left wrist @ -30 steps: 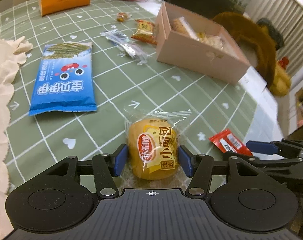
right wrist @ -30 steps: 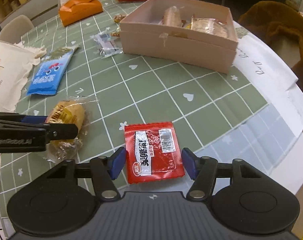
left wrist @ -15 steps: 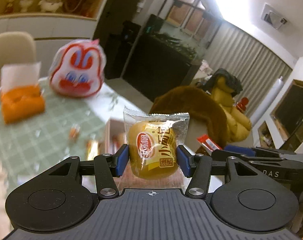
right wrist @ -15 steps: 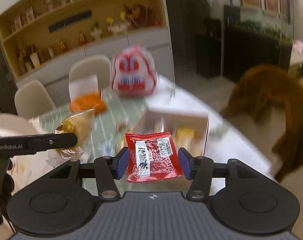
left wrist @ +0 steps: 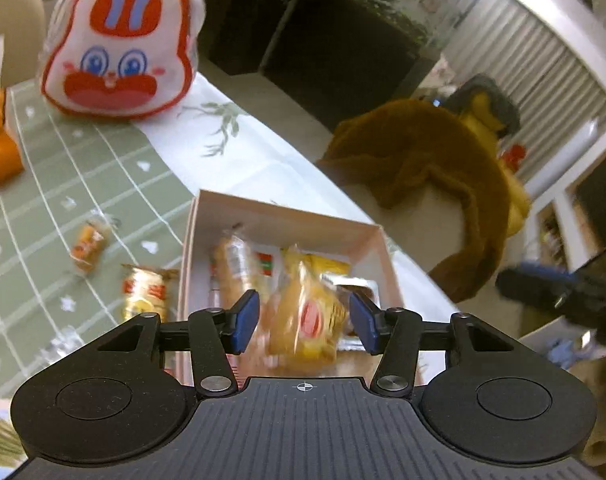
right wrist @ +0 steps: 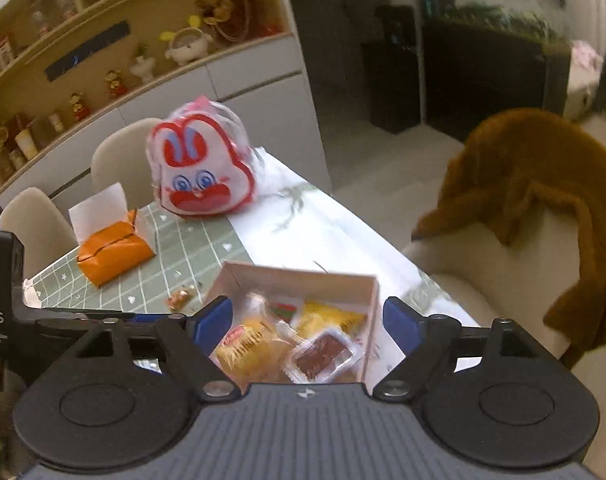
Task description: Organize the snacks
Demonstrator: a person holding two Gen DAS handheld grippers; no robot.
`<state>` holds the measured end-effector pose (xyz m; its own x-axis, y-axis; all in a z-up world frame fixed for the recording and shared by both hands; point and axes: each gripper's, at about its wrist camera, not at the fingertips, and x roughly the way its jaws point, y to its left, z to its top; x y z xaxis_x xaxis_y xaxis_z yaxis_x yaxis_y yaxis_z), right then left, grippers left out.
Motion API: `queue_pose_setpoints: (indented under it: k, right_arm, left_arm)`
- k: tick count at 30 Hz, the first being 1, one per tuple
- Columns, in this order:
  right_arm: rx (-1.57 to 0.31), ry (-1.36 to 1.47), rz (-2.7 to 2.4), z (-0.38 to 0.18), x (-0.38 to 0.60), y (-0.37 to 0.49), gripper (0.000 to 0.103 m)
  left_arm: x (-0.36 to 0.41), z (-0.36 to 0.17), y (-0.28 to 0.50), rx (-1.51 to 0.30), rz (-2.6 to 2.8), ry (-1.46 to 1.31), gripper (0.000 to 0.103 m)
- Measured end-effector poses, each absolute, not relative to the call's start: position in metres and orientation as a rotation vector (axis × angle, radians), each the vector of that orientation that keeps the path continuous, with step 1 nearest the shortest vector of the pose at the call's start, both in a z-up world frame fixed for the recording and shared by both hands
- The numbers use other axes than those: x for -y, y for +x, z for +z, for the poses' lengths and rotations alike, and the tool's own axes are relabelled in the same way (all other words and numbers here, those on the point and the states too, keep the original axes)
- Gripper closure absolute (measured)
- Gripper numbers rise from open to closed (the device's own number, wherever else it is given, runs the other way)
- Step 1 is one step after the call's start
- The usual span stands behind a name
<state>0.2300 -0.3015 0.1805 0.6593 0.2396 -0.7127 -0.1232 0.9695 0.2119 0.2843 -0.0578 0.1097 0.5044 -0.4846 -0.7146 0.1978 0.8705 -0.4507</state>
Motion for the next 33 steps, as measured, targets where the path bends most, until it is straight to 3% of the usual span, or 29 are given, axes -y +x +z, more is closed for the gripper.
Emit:
queue_pose_setpoints:
  k: [9, 14, 19, 22, 26, 30, 33]
  right_arm:
    - [-0.855, 0.100, 0.184, 0.187, 0.274, 0.239, 0.020]
    - [-0.937, 0.099, 0.317, 0.195, 0.190, 0.272, 0.020]
    - [-1.094, 0.089, 0.374, 0.147, 0.094, 0.318, 0.021]
    - [-1.091, -0.006, 0.300, 0.117, 0.054, 0.336, 0.035]
    - [-1.128, -0.003, 0.255, 0.080, 0.022, 0.366, 0.047]
    - [-1.141, -0.101, 0.221, 0.047, 0.001, 0.379, 0.050]
    - [-1.141, -0.123, 0.235, 0.042, 0.003, 0.376, 0.066]
  left_arm:
    - [-0.025, 0.106, 0.211, -0.866, -0.169, -0.376, 0.048]
    - [-0.069, 0.080, 0.157, -0.918, -0.036, -0.440, 0.048]
    - [-0.086, 0.062, 0.115, -0.935, 0.003, -0.453, 0.048]
    - [-0.087, 0.059, 0.094, -0.949, -0.003, -0.428, 0.048]
    - [-0.096, 0.058, 0.080, -0.960, 0.009, -0.395, 0.048]
    - [-0.110, 0.052, 0.089, -0.956, -0.013, -0.409, 0.048]
    - [-0.116, 0.042, 0.102, -0.953, -0.024, -0.427, 0.048]
